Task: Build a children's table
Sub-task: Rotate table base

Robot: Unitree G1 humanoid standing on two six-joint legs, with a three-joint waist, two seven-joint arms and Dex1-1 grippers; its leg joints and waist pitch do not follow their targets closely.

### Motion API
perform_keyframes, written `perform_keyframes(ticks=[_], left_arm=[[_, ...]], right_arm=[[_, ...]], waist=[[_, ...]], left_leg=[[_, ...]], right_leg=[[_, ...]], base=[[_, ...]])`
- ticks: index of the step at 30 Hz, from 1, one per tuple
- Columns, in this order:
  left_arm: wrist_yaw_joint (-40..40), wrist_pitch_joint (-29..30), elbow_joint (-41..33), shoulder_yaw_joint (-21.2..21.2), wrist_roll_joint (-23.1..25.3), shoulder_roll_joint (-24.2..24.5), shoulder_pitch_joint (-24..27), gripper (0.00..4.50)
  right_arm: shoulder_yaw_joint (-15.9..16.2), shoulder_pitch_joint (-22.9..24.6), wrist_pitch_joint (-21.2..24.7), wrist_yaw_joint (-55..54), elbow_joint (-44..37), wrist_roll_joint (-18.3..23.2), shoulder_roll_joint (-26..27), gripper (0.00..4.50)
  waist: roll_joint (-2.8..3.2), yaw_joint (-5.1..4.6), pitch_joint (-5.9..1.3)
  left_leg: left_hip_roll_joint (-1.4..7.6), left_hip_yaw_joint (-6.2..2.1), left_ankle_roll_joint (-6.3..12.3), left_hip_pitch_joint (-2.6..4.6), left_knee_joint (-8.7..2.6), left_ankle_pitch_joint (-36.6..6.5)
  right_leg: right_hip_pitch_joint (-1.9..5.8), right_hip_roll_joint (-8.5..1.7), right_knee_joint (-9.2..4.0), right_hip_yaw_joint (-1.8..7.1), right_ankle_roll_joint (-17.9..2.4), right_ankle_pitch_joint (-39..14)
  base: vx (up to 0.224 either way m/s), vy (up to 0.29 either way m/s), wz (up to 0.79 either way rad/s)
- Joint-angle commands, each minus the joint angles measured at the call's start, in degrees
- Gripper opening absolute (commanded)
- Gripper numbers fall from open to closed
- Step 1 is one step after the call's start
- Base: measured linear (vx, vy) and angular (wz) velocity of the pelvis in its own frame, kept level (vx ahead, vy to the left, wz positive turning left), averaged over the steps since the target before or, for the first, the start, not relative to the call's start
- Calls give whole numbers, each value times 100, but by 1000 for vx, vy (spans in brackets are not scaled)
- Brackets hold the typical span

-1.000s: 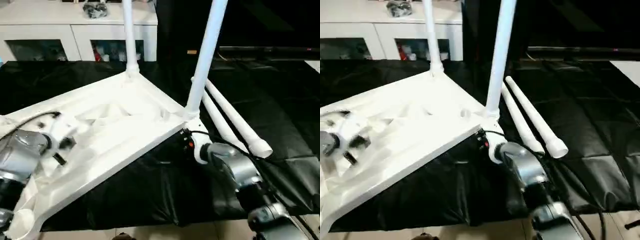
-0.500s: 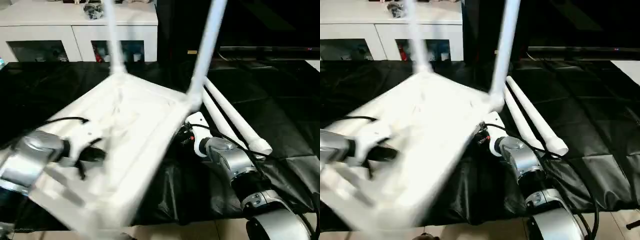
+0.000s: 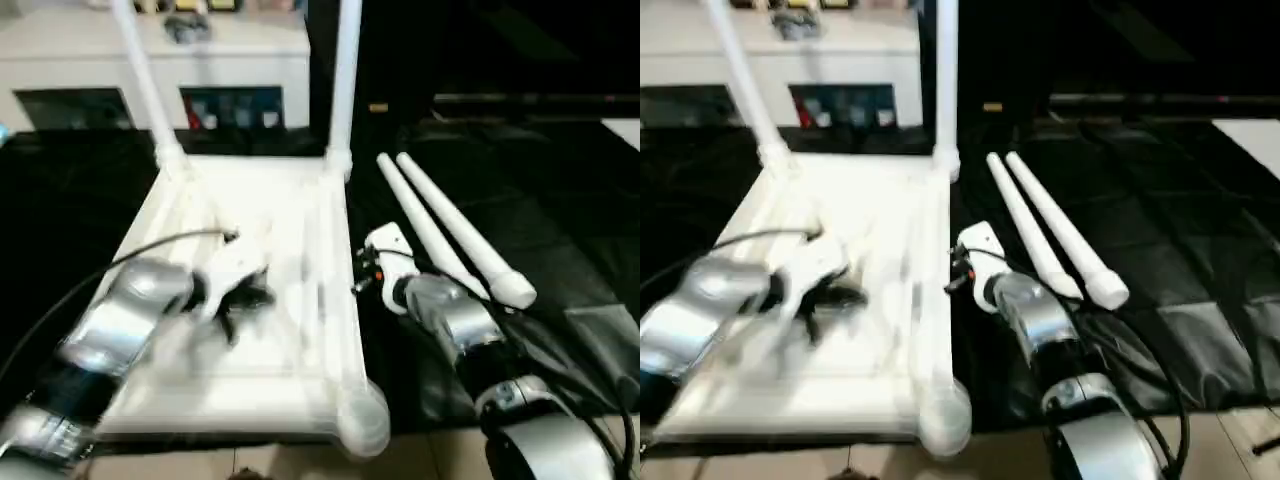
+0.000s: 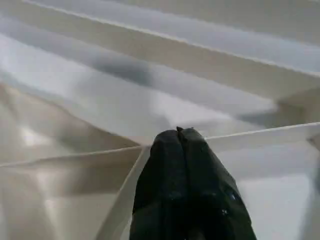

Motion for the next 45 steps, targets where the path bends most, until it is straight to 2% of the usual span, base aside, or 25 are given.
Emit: perform_keyframes(ticks=[1,8,10,12,13,14,15,16,17,18,19,20,21,24,29,32,36,37,38,40,41,42,43,44,45], left_arm=[[380,-139,374,-127,262,-51,-114,0],[1571,-415,1652,156,461,-546,-810,0],[1968,-677,2123,359,385,-789,-1026,0],[2195,-811,2332,406,400,-879,-1118,0],[2494,-983,2617,475,415,-984,-1232,0],[2696,-1116,2851,520,421,-1054,-1317,0],[2816,-1199,2998,551,421,-1098,-1369,0],[2907,-1273,3094,551,435,-1118,-1402,0],[2924,-1286,3112,551,438,-1122,-1408,0],[3013,-1337,3152,573,434,-1136,-1419,0],[3133,-1420,3226,624,429,-1157,-1451,0],[3314,-1564,3246,701,445,-1143,-1486,0],[3385,-1675,3241,715,479,-1119,-1506,0],[3497,-1938,2952,935,360,-1091,-1500,0],[3651,-1931,1955,1829,-578,-1492,-1198,44],[4119,-1640,647,2409,-1373,-2095,-333,65],[4602,-1640,-138,2296,-1049,-2349,633,65],[4602,-1640,-138,2296,-1049,-2349,633,65],[4658,-1572,-273,2223,-930,-2374,746,65],[4829,-1567,-468,2042,-593,-2436,890,65],[4873,-1545,-564,1974,-466,-2425,938,65],[4898,-1492,-651,1940,-419,-2433,967,65],[4898,-1492,-651,1940,-419,-2433,967,65],[4954,-1441,-766,1883,-368,-2428,1010,65],[5018,-1296,-840,1866,-382,-2453,1014,65]], right_arm=[[-5,2,-57,124,-280,106,31,5],[-155,258,113,376,-1217,249,-365,5],[-205,336,147,441,-1475,282,-485,5],[-241,373,160,402,-1592,266,-546,5],[-303,407,160,319,-1678,238,-595,5],[-347,436,197,291,-1737,258,-620,5],[-374,454,226,280,-1772,278,-633,5],[-392,481,248,250,-1821,275,-649,5],[-395,486,252,244,-1830,274,-652,5],[-455,507,292,185,-1866,298,-657,5],[-518,533,355,113,-1924,350,-664,5],[-661,548,454,-23,-1985,449,-668,5],[-719,553,496,-69,-2015,481,-670,20],[-901,547,568,-255,-2020,530,-670,40],[-1038,663,671,-404,-2312,559,-664,81],[-1129,1032,613,-836,-2955,462,-563,83],[-962,1548,45,-1237,-3300,65,-533,83],[-962,1548,45,-1237,-3300,65,-533,83],[-964,1629,106,-1274,-3356,72,-496,83],[-892,1744,22,-1347,-3423,-11,-422,83],[-837,1778,18,-1321,-3484,-3,-416,83],[-826,1796,68,-1321,-3538,38,-388,83],[-826,1796,68,-1321,-3538,38,-388,83],[-835,1808,83,-1357,-3585,82,-344,83],[-945,1797,269,-1325,-3630,317,-239,83]], waist=[[68,-24,-329],[203,-101,-302],[205,-115,-289],[216,-124,-278],[261,-132,-283],[366,-17,-269],[382,267,-275],[138,121,-278],[-270,168,-270],[-190,240,-265],[-99,373,-313],[-10,429,-417],[42,372,-499],[46,278,-557],[49,304,-525],[33,292,-481],[84,215,-471],[38,238,-419],[227,173,-494],[306,-25,-471],[414,-130,-445],[397,-203,-416],[374,-198,-400],[331,-157,-377],[224,-160,-395]], left_leg=[[201,-227,-371,155,-435,-2885],[272,-322,-351,234,-502,-3648],[263,-308,-337,367,-482,-3997],[284,-327,-294,322,-510,-4022],[392,-368,-298,208,-651,-4319],[595,-373,-394,-58,-1033,-4929],[575,-99,-484,-219,-1332,-5301],[446,-40,-334,16,-1152,-4883],[-71,-22,-304,685,84,-3041],[-103,-124,97,311,363,-1291],[-17,-247,98,-74,52,-680],[90,-263,9,7,-160,-676],[195,-250,-88,112,-273,-776],[188,-226,-56,5,-228,-649],[201,-183,83,-49,-227,-718],[249,-176,120,-65,-251,-809],[207,-154,73,-33,-291,-1155],[116,-414,277,-330,-404,-1173],[193,-584,466,-237,-414,-1377],[487,-1029,578,-130,-512,-1958],[653,-1433,721,-34,-737,-2315],[640,-1692,924,94,-780,-2324],[613,-1824,924,105,-820,-2342],[358,-1872,811,-21,-848,-2474],[463,-1568,627,115,-686,-2418]], right_leg=[[170,-499,-706,225,-207,-3937],[220,-441,-802,-21,-184,-3449],[180,-392,-886,-116,-98,-3560],[252,-406,-878,-175,-66,-3456],[386,-375,-674,-180,-102,-3118],[601,-251,60,-52,-307,-2178],[560,-97,619,45,-457,-1252],[427,-140,453,245,-409,-1646],[-323,-625,-888,348,-73,-4782],[-48,-944,-954,635,118,-5880],[326,-890,-707,612,212,-5169],[276,-723,-599,542,164,-4427],[162,-436,-404,396,-181,-2482],[246,-386,-190,345,-1088,-210],[268,-437,-232,315,-1346,-259],[273,-460,-253,316,-1362,-419],[248,-398,-415,296,-832,-1302],[460,-470,-275,23,-876,-1187],[421,-419,-309,-136,-708,-1176],[352,-268,-158,-219,-1036,-649],[263,-79,217,-273,-1113,-863],[104,19,435,-141,-1188,-1288],[51,30,524,-61,-1291,-1391],[101,26,526,100,-1511,-1412],[22,-88,248,296,-1805,-1389]], base=[[0,0,0],[0,0,0],[0,0,0],[0,0,0],[0,0,0],[-73,-9,1],[-73,-9,1],[13,-76,12],[65,-60,5],[83,-104,-1],[92,-66,-18],[105,-90,-10],[87,-46,-5],[0,0,0],[0,0,0],[0,0,0],[0,0,0],[0,0,0],[0,0,0],[4,-53,51],[13,-66,56],[-28,-101,45],[-21,-160,56],[-27,-280,90],[-18,-217,66]])
